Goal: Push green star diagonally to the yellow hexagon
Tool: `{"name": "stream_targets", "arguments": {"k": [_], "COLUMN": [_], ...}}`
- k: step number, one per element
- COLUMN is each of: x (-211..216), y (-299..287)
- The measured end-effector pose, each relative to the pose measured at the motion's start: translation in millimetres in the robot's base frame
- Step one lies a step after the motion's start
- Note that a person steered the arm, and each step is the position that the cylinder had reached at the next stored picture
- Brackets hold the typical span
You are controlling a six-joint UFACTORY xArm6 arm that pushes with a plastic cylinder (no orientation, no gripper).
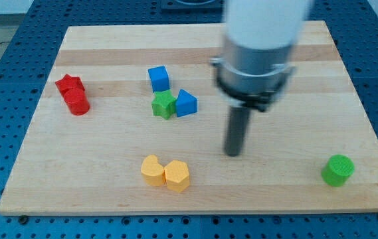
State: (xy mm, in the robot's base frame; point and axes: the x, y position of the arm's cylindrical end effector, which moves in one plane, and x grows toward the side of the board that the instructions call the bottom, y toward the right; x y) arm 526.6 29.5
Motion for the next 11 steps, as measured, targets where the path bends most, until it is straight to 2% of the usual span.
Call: {"name": "stream_targets", "arguments": {"k": [1, 2, 3, 4, 6, 7, 9, 11], "x": [-14, -47, -91, -108, -117, -101, -41, -35], "y": [-89, -172, -203, -192, -138, -95, -9, -4]}}
